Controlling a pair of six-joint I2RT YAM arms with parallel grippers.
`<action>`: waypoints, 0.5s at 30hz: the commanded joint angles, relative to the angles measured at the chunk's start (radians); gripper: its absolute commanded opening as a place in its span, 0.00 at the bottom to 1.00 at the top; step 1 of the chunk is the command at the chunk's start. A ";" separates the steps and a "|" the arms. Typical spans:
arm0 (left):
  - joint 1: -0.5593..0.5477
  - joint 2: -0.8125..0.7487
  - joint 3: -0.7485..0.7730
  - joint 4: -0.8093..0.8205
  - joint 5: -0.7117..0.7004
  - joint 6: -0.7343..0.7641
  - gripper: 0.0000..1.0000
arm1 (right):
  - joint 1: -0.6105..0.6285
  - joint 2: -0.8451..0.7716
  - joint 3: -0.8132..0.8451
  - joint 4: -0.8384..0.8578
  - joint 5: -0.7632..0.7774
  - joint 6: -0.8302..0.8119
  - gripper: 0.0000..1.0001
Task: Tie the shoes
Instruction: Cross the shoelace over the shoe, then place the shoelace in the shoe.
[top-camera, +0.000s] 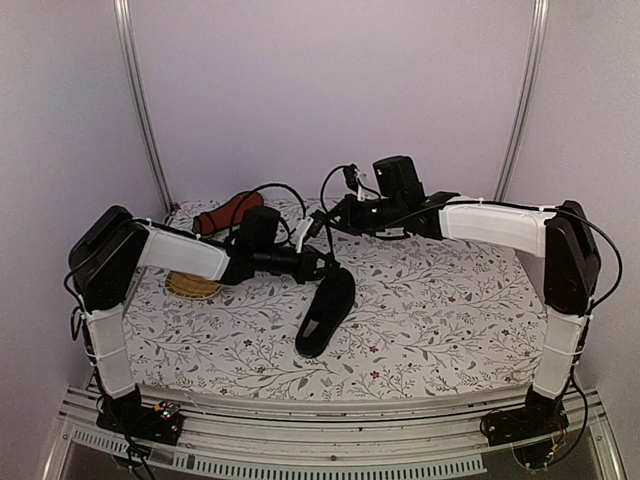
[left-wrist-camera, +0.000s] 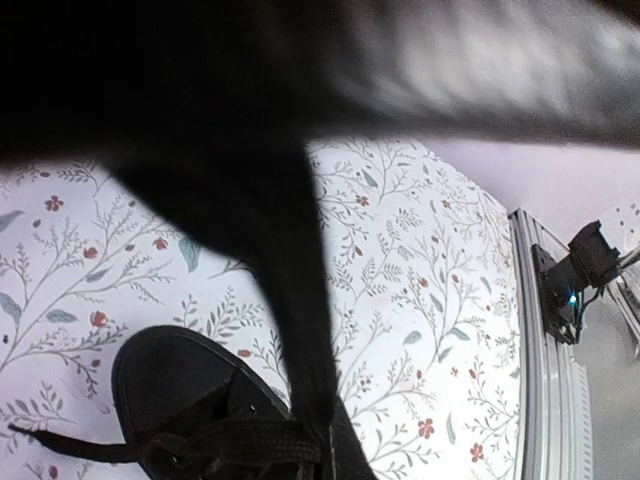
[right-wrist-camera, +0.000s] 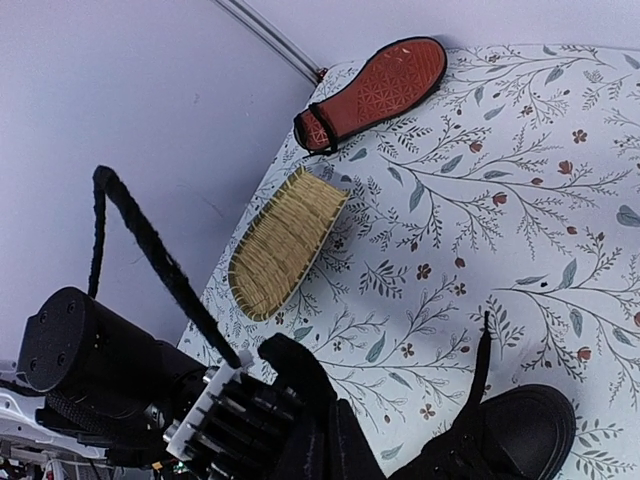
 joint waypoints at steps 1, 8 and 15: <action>-0.025 -0.086 -0.096 0.002 0.056 0.042 0.00 | 0.018 0.045 0.030 0.045 -0.072 0.003 0.02; -0.028 -0.152 -0.227 0.064 0.063 0.008 0.00 | 0.057 0.147 0.073 0.017 -0.138 -0.009 0.02; -0.030 -0.176 -0.328 0.180 0.051 -0.068 0.00 | 0.078 0.219 0.111 -0.008 -0.193 -0.016 0.10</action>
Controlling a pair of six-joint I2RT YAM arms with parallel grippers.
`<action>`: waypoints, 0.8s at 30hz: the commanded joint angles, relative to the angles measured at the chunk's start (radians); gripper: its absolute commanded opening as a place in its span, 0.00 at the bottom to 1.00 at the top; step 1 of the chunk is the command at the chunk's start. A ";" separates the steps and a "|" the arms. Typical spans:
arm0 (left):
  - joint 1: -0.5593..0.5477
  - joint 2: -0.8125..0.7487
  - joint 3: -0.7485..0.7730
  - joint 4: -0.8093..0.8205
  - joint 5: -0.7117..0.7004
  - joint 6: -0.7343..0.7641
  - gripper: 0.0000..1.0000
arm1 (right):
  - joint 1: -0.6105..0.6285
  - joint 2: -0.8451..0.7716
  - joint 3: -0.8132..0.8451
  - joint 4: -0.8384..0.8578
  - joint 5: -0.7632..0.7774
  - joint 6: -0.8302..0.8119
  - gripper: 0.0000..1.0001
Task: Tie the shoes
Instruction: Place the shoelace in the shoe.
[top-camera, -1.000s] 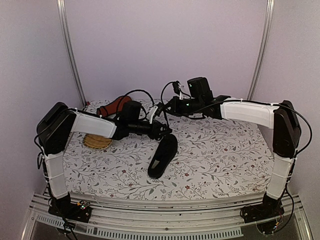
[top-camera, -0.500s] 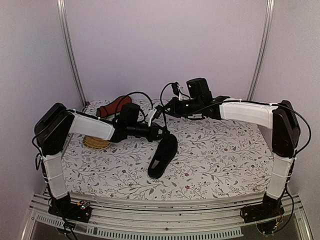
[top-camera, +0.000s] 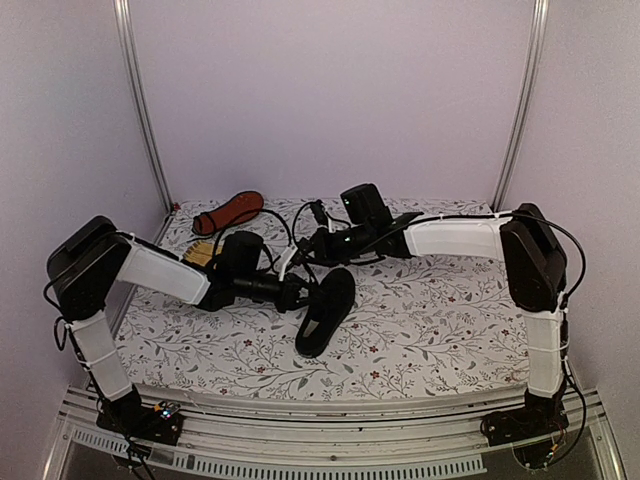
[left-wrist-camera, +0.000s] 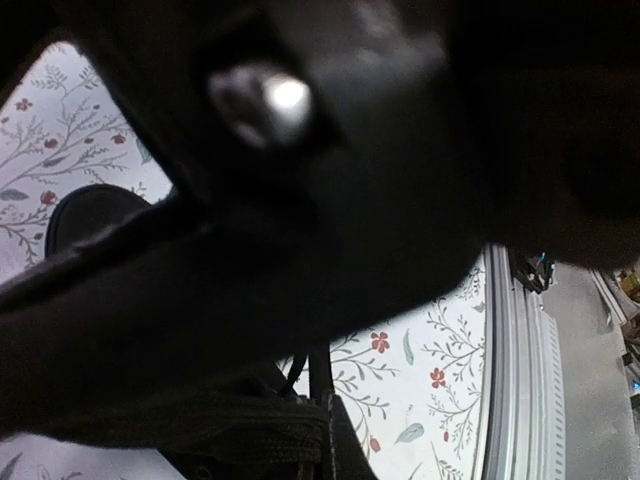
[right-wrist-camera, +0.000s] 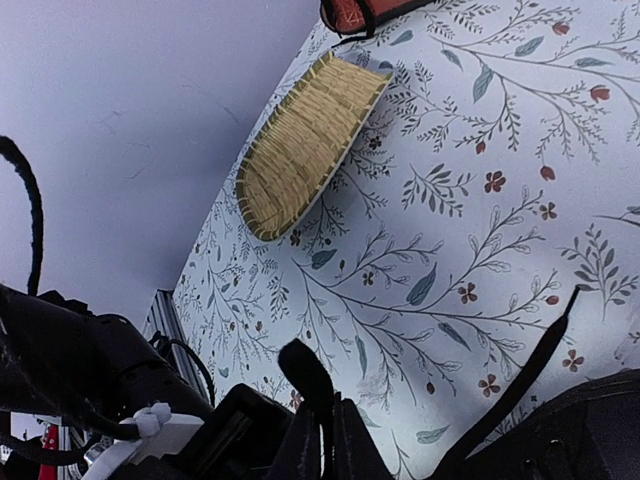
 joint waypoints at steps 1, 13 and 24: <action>-0.012 -0.030 -0.046 0.110 -0.001 -0.061 0.00 | 0.011 0.032 0.048 -0.014 -0.047 -0.022 0.15; -0.007 -0.048 -0.068 0.188 -0.036 -0.149 0.00 | -0.090 -0.194 -0.091 -0.064 0.134 -0.226 0.75; 0.016 -0.059 -0.097 0.255 -0.010 -0.200 0.00 | -0.117 -0.224 -0.461 0.339 -0.066 -0.445 0.59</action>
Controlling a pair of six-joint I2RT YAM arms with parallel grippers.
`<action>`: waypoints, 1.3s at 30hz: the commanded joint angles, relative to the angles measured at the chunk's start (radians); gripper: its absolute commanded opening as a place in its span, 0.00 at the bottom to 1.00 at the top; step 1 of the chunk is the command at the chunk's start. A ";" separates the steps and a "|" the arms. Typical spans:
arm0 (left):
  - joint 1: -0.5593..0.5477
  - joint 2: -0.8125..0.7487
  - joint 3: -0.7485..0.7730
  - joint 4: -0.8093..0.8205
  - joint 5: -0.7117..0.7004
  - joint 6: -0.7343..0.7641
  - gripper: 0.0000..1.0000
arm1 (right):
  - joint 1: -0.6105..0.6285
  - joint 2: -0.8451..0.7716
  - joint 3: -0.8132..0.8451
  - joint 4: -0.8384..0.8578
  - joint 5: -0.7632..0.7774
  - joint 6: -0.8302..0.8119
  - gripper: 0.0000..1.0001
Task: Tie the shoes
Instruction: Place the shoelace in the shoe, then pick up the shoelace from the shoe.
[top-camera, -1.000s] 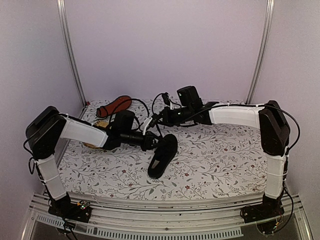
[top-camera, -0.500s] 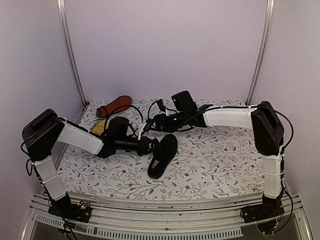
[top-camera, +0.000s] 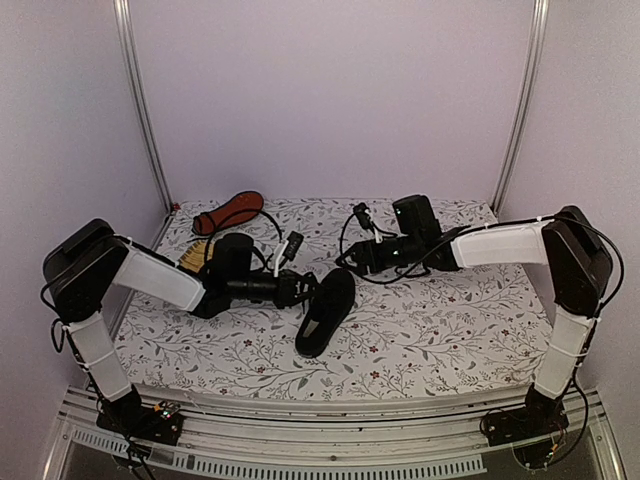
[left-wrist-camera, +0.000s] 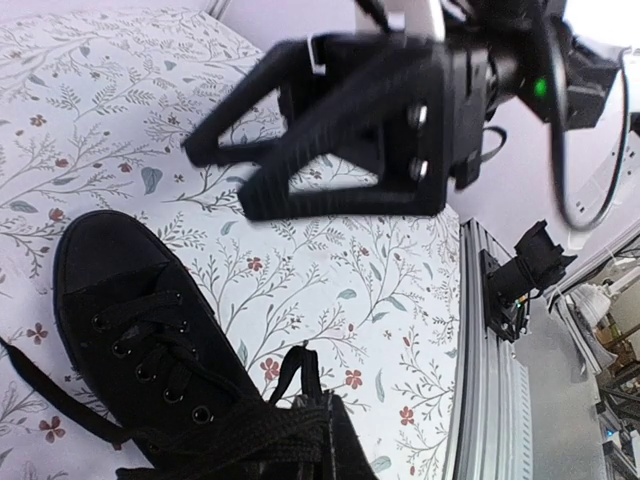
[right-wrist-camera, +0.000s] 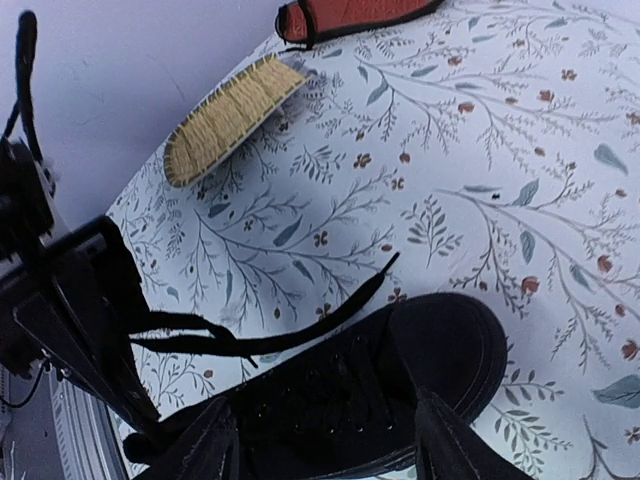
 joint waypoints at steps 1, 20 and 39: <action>0.014 -0.035 -0.015 0.062 0.026 -0.022 0.00 | 0.010 0.038 -0.061 0.198 -0.131 -0.117 0.59; 0.040 -0.020 0.034 0.027 0.102 0.002 0.00 | 0.054 0.285 0.075 0.225 -0.214 -0.380 0.52; 0.040 -0.009 0.046 0.024 0.107 0.001 0.00 | 0.090 0.357 0.072 0.382 -0.304 -0.459 0.36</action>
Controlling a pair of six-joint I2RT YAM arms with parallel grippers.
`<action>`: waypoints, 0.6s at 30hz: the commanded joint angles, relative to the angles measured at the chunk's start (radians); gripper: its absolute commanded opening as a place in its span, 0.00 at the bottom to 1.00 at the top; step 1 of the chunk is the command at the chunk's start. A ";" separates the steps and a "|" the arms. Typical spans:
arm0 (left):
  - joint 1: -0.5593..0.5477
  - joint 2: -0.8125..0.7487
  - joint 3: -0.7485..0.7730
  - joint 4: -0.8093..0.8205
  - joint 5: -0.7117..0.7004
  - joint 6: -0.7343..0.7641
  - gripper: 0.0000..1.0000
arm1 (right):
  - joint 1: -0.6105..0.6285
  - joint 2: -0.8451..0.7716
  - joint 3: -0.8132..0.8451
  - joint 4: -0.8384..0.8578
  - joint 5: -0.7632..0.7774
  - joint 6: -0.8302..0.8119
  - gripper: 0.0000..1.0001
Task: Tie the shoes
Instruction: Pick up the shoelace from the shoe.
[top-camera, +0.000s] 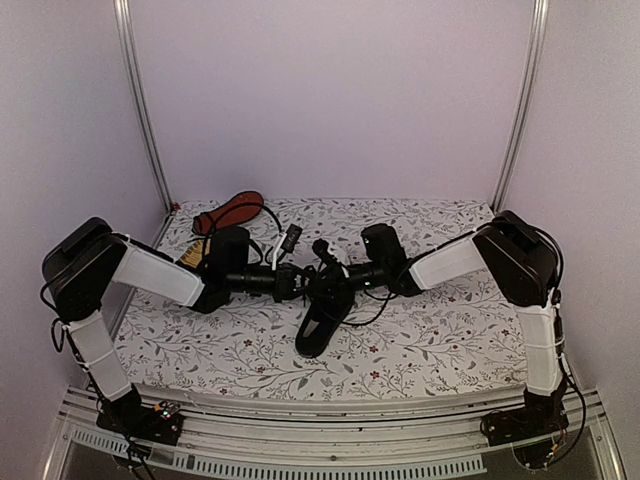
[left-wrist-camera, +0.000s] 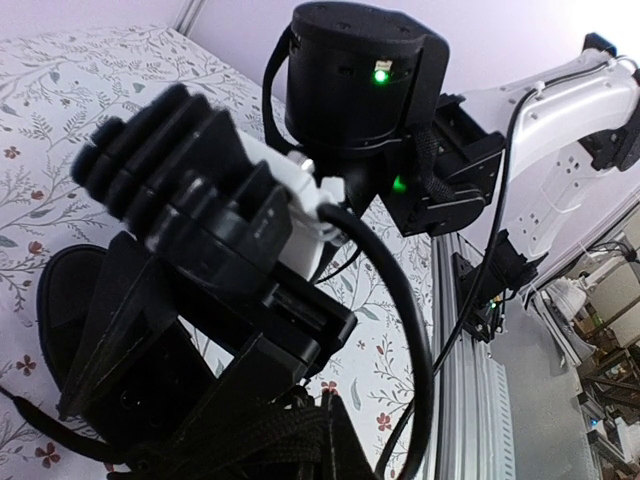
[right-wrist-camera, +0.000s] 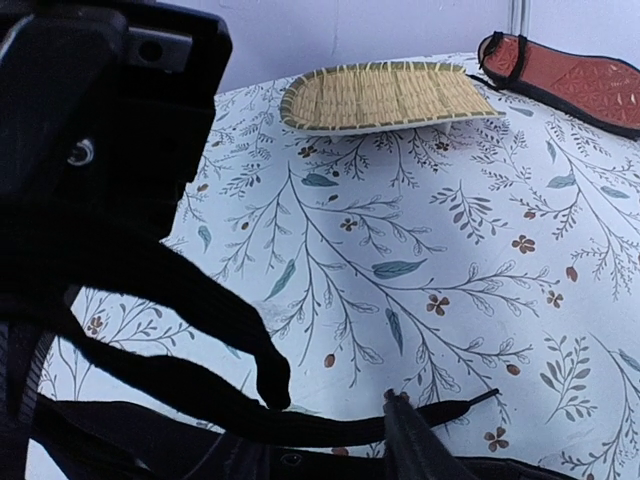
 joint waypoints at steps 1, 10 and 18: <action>0.011 -0.009 0.021 -0.006 0.011 0.015 0.00 | 0.008 0.035 0.001 0.069 -0.048 -0.005 0.34; 0.013 -0.018 0.012 -0.007 -0.012 0.015 0.00 | 0.005 -0.015 -0.044 0.113 -0.008 0.003 0.03; 0.017 -0.027 -0.008 -0.001 -0.047 0.018 0.00 | -0.049 -0.272 -0.271 0.181 0.141 0.077 0.02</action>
